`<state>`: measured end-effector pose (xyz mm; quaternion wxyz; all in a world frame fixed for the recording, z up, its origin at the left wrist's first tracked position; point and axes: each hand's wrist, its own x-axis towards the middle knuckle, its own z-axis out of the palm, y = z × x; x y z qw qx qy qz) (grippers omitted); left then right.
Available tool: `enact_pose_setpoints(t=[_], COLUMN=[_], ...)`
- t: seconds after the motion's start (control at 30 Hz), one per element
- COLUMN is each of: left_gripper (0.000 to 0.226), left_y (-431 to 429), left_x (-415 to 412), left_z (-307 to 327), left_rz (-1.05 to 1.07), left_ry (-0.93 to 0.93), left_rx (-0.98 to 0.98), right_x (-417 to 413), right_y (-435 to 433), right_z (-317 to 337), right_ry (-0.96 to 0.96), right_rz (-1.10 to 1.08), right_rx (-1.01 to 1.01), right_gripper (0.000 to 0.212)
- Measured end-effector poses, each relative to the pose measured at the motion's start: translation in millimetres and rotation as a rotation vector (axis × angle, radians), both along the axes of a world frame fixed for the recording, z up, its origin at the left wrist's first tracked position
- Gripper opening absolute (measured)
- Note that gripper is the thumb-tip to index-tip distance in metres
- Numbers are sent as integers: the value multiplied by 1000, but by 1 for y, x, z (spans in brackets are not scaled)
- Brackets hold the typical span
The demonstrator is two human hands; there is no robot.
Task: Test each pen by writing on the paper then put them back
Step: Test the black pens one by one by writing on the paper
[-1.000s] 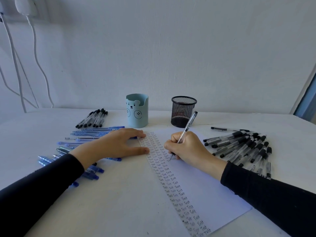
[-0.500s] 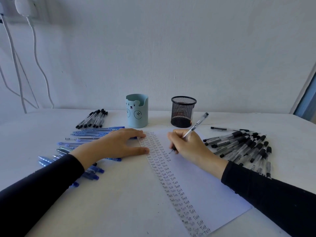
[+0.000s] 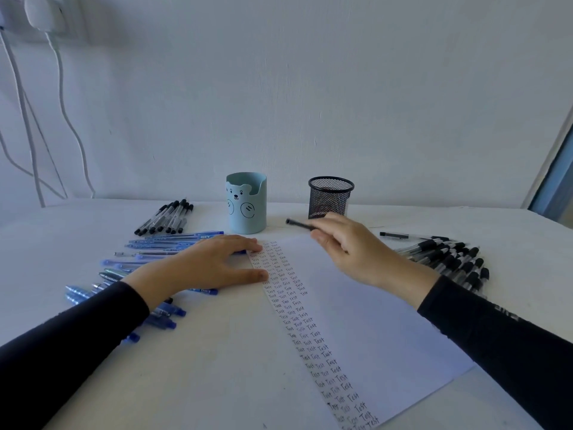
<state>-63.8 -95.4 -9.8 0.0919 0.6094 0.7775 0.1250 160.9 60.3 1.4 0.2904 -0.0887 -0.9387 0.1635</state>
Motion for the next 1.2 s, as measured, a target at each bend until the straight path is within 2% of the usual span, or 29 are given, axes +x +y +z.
enact_pose_setpoints(t=[0.1,0.23,0.33,0.43,0.53,0.63,0.73,0.77,0.87,0.93,1.0,1.07,1.13,1.2], left_gripper=[103,97,97,95,99,91,76,69,56,47,33,28,28,23], left_y=[-1,-1,-1,0,2,11,19,20,23,24,25,24,21,15], left_x=[-1,0,1,0,-1,7,24,29,35,35,34,30,23,15], left_z=[0,1,2,1,-1,-2,-5,-6,-7,-9,-11,-9,1,16], left_rz=[-2,-12,-16,-22,-59,-105,-202,-233,-300,-321,-341,-363,-330,-227], left_ry=[-2,13,17,23,139,42,-33,-41,-59,-29,28,66,69,55], left_rx=[-1,-14,-14,-15,52,213,304,327,373,370,412,548,707,859], right_x=[-3,-4,-7,-8,-2,13,24,25,25,24,23,24,21,15], right_y=[-3,-6,-5,14,46,71,78,79,83,85,83,76,62,47], right_z=[-11,-17,-20,-14,-4,-1,1,3,5,1,-1,0,6,11], right_ry=[-194,-462,-569,-439,-218,-300,-366,-370,-380,-394,-321,-155,-69,-71], right_rz=[36,-69,-89,-119,-376,-694,-813,-836,-854,-848,-819,-716,-646,-607], right_rx=[78,307,264,139,61,62,44,31,32,58,160,289,386,377], right_gripper=[37,44,48,40,28,32,20,24,39,33,26,14,19,25])
